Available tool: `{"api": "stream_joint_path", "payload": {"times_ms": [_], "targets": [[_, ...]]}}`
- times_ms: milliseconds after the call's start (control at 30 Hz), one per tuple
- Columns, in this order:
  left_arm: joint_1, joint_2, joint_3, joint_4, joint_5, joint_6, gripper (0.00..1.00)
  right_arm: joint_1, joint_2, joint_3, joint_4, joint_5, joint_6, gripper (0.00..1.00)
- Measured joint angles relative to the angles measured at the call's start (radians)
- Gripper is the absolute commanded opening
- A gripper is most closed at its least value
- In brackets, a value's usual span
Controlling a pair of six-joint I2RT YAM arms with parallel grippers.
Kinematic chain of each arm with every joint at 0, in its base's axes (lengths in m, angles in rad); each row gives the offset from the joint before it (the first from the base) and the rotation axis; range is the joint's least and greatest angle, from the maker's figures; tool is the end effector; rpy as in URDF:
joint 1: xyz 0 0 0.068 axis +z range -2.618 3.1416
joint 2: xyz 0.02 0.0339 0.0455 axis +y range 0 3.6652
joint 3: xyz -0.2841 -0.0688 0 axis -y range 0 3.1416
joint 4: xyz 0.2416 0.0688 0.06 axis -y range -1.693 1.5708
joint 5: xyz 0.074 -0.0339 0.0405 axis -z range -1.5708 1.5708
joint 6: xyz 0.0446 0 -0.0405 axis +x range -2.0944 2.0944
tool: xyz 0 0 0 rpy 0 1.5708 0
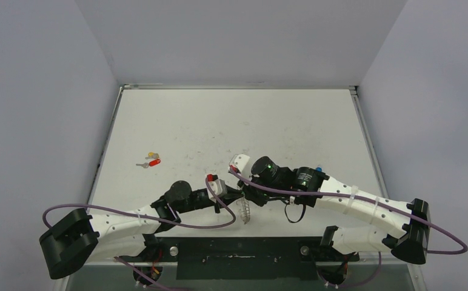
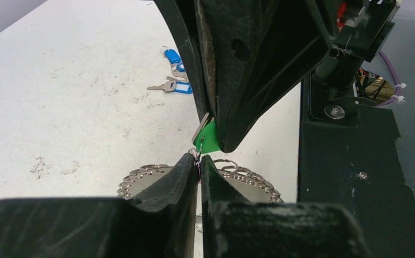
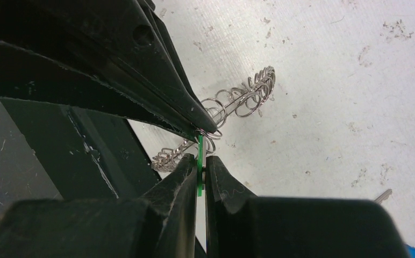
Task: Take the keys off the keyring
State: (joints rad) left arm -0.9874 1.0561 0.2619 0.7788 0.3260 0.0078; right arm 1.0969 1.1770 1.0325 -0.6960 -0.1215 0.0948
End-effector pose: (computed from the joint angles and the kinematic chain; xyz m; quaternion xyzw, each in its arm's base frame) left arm 0.1029 -0.1819 0.2287 0.4357 0.5635 -0.4277 0.5565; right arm 0.1036 0.2139 0.3123 -0.4669 0.8073 0.2470 0.2632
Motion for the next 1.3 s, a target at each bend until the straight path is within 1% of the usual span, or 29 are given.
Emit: {"api": "stream_joint_path", "payload": {"times_ms": [33, 233, 467, 633, 800, 900, 967, 1133, 1200, 1233, 1300], "targets": [[0.0, 0.0, 0.0, -0.001, 0.0, 0.002, 0.0, 0.001, 0.0, 0.0, -0.003, 0.007, 0.0, 0.0], [0.0, -0.005, 0.0, -0.007, 0.0, 0.006, 0.0, -0.012, -0.009, 0.0, -0.028, 0.032, 0.009, 0.0], [0.0, -0.02, 0.005, 0.003, -0.002, 0.009, 0.0, -0.092, -0.043, -0.027, -0.01, -0.016, 0.032, 0.0], [0.0, -0.021, -0.001, -0.024, 0.001, 0.002, 0.0, -0.149, -0.055, -0.092, 0.006, 0.002, 0.035, 0.0], [0.0, 0.026, -0.004, 0.031, 0.022, -0.033, 0.0, -0.153, -0.017, -0.141, 0.064, -0.014, 0.048, 0.0], [0.0, 0.05, -0.005, 0.061, 0.023, -0.053, 0.0, -0.161, 0.013, -0.161, 0.089, 0.012, 0.056, 0.0], [0.0, 0.048, -0.005, 0.063, 0.013, -0.054, 0.0, -0.201, 0.022, -0.18, 0.097, 0.049, 0.07, 0.0], [0.0, 0.018, -0.005, 0.029, -0.049, -0.052, 0.0, -0.399, 0.047, -0.254, 0.13, 0.163, 0.122, 0.0], [0.0, 0.005, -0.002, 0.006, -0.084, -0.051, 0.0, -0.475, 0.08, -0.278, 0.15, 0.198, 0.141, 0.03], [0.001, 0.002, 0.0, -0.003, -0.098, -0.051, 0.0, -0.497, 0.098, -0.283, 0.154, 0.208, 0.147, 0.06], [0.002, 0.0, 0.009, -0.025, -0.131, -0.051, 0.0, -0.536, 0.146, -0.283, 0.169, 0.223, 0.157, 0.22]]}}
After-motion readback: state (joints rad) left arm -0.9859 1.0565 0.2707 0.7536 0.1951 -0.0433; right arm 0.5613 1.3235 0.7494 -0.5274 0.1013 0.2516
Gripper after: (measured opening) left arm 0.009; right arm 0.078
